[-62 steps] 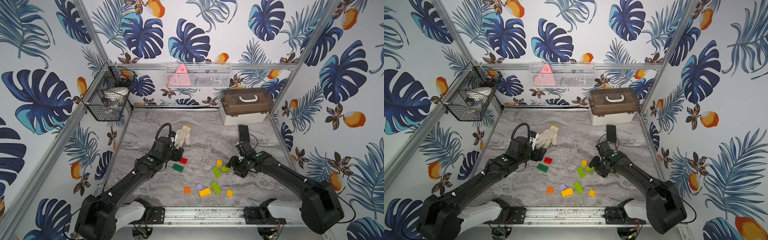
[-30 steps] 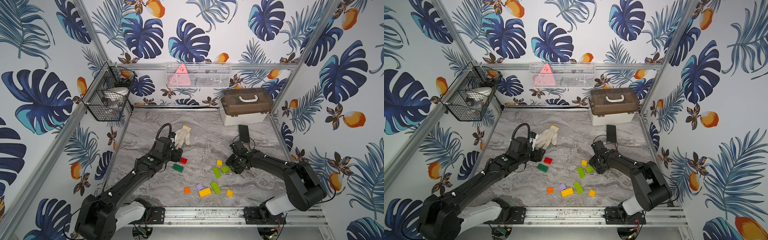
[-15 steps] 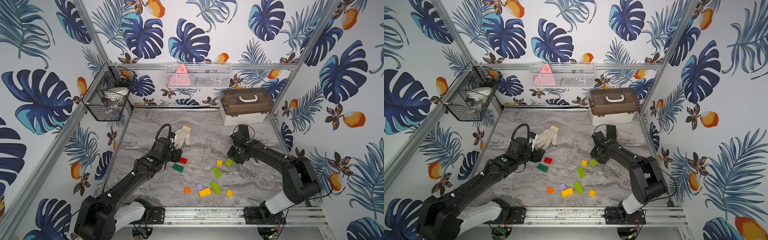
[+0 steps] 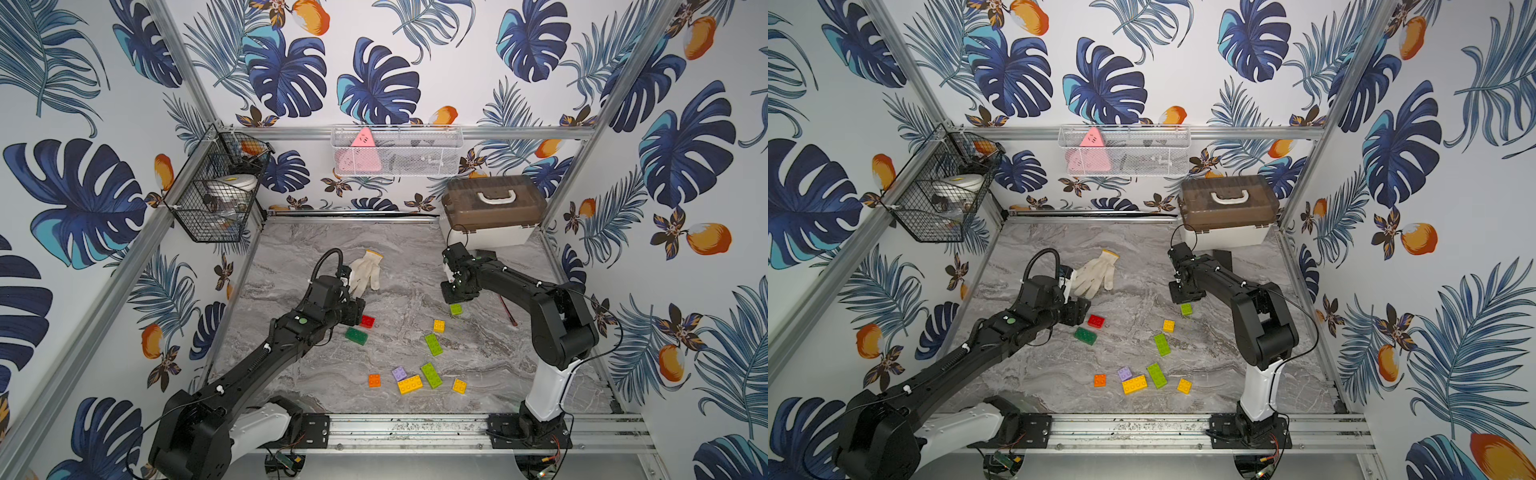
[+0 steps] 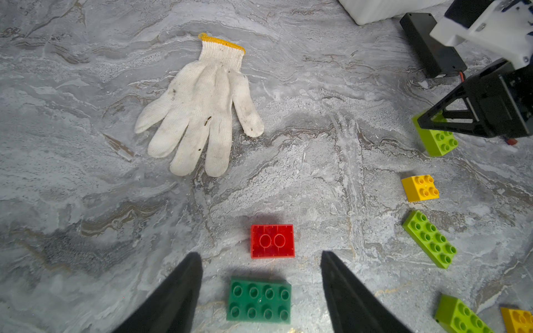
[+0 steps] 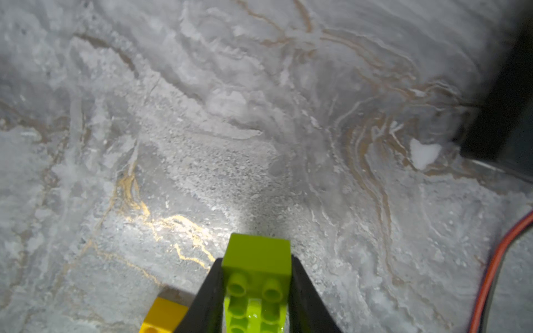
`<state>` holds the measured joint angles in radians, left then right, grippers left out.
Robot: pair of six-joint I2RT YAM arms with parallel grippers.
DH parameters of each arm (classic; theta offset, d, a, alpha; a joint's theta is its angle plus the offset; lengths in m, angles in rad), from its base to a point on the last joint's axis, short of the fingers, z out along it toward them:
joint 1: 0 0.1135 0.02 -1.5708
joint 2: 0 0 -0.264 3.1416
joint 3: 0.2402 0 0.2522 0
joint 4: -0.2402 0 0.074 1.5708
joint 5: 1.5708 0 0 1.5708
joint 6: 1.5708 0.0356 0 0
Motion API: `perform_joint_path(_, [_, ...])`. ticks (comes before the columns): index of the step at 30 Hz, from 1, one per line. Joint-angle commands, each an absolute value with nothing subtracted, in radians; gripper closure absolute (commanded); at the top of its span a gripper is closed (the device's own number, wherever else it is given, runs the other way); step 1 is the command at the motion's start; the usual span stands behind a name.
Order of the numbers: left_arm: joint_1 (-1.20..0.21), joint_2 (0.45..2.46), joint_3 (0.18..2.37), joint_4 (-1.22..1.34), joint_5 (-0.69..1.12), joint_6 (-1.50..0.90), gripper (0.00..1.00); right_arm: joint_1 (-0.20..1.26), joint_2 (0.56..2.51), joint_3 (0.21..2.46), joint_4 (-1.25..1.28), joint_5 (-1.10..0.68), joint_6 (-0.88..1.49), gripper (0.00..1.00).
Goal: Assemble the number 1 with lego
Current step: Assemble the lego brick with the lego brick.
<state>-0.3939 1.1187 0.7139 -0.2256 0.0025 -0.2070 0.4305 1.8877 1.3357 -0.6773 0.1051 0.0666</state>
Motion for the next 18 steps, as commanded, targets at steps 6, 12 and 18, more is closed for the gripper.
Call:
perform_joint_path(6, [-0.396,1.119,0.713,-0.219,-0.008,-0.207,0.29,0.429,1.956,1.371,-0.715,0.039,-0.105,0.80])
perform_joint_path(12, [-0.397,1.114,0.709,-0.221,-0.010,-0.207,0.29,0.416,1.966,1.381,-0.700,0.019,-0.090,0.49])
perform_joint_path(18, [-0.397,1.100,0.706,-0.222,-0.023,-0.208,0.28,0.430,1.755,1.274,-0.708,0.016,0.030,0.38])
